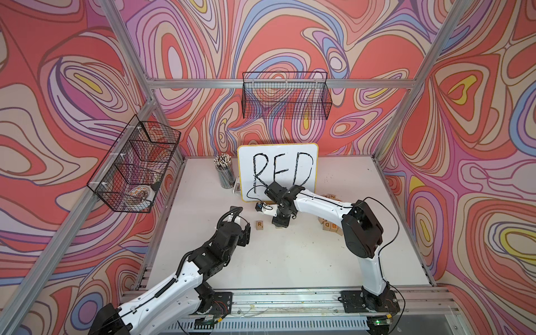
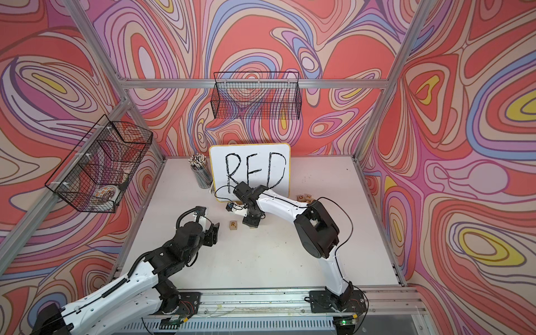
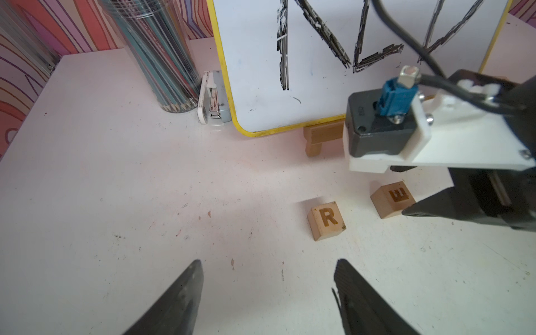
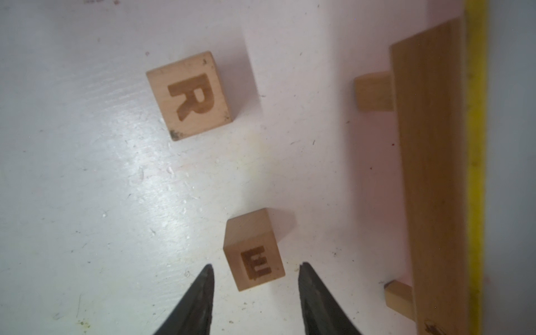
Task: Assemble the uppercase word "red" with letter blocks
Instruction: Pick up the letter block from the center of the board.
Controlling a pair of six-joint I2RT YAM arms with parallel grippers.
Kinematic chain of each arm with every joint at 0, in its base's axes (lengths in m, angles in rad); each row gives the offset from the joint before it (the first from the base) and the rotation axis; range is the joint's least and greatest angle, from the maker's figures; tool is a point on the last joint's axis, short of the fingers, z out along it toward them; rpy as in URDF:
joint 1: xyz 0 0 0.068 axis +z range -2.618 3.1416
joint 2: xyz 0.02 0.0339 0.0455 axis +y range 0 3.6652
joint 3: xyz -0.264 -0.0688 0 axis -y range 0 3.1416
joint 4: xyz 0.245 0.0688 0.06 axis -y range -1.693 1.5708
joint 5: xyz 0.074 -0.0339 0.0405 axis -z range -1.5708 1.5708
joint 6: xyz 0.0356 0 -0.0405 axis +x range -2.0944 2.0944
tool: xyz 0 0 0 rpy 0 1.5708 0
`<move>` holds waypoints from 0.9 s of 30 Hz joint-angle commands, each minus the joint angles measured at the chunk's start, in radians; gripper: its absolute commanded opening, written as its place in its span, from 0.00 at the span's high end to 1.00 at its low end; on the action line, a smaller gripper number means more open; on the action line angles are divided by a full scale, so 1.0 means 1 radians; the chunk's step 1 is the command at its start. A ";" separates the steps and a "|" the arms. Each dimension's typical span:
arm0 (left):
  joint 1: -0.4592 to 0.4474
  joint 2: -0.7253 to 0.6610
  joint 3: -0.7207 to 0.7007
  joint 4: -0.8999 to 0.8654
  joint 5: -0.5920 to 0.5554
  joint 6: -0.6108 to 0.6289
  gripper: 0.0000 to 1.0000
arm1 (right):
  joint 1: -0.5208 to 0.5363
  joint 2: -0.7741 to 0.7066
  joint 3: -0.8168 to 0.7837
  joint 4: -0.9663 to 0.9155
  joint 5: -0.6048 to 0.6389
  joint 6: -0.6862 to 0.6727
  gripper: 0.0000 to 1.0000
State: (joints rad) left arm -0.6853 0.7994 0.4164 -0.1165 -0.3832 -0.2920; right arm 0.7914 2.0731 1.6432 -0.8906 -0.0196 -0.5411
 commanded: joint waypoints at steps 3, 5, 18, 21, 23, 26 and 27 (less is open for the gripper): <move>0.010 0.003 0.018 -0.024 -0.017 -0.006 0.26 | -0.005 0.037 -0.019 0.018 -0.017 -0.010 0.51; 0.010 0.004 0.019 -0.024 -0.017 -0.006 0.26 | -0.006 0.043 -0.022 0.019 -0.016 -0.010 0.51; 0.010 0.010 0.019 -0.026 -0.017 -0.006 0.26 | -0.032 0.061 -0.045 0.050 -0.010 0.006 0.51; 0.011 0.011 0.020 -0.025 -0.018 -0.006 0.26 | -0.032 0.066 -0.038 0.052 -0.019 0.010 0.52; 0.011 0.011 0.021 -0.025 -0.017 -0.006 0.26 | -0.031 0.071 -0.030 0.052 -0.030 0.013 0.53; 0.010 0.011 0.019 -0.025 -0.017 -0.006 0.26 | -0.032 0.082 -0.013 0.040 -0.048 0.017 0.54; 0.010 0.011 0.019 -0.023 -0.017 -0.006 0.26 | -0.032 0.086 -0.007 0.034 -0.051 0.019 0.55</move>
State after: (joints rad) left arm -0.6804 0.8078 0.4164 -0.1276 -0.3862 -0.2920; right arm 0.7616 2.1304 1.6119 -0.8494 -0.0422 -0.5343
